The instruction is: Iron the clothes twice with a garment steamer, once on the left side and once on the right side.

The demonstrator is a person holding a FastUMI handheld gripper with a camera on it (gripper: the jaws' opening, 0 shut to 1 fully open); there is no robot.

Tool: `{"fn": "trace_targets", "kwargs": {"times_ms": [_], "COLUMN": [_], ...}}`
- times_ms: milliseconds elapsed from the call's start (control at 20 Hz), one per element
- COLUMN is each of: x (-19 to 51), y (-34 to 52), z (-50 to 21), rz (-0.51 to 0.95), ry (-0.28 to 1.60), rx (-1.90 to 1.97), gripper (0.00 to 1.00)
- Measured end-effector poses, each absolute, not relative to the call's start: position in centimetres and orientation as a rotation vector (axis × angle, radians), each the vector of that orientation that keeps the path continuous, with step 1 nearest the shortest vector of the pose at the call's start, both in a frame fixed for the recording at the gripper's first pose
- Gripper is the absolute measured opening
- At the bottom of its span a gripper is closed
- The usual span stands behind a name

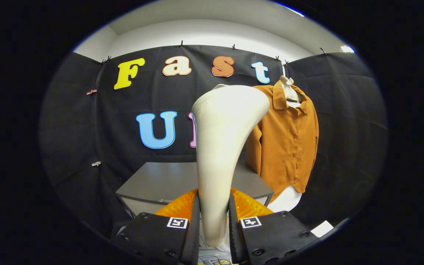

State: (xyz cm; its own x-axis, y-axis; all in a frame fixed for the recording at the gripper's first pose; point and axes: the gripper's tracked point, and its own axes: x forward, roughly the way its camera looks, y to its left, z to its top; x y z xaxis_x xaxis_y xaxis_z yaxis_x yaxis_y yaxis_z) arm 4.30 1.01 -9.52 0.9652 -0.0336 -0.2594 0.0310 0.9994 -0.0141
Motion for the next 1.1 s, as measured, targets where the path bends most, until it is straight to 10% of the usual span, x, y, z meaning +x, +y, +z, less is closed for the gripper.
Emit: {"fn": "trace_targets", "kwargs": {"times_ms": [1100], "x": [8.2], "y": [-13.7], "z": [-7.0], "rz": [-0.061], "ry": [0.225], "rx": [0.005], "gripper": [0.37]}}
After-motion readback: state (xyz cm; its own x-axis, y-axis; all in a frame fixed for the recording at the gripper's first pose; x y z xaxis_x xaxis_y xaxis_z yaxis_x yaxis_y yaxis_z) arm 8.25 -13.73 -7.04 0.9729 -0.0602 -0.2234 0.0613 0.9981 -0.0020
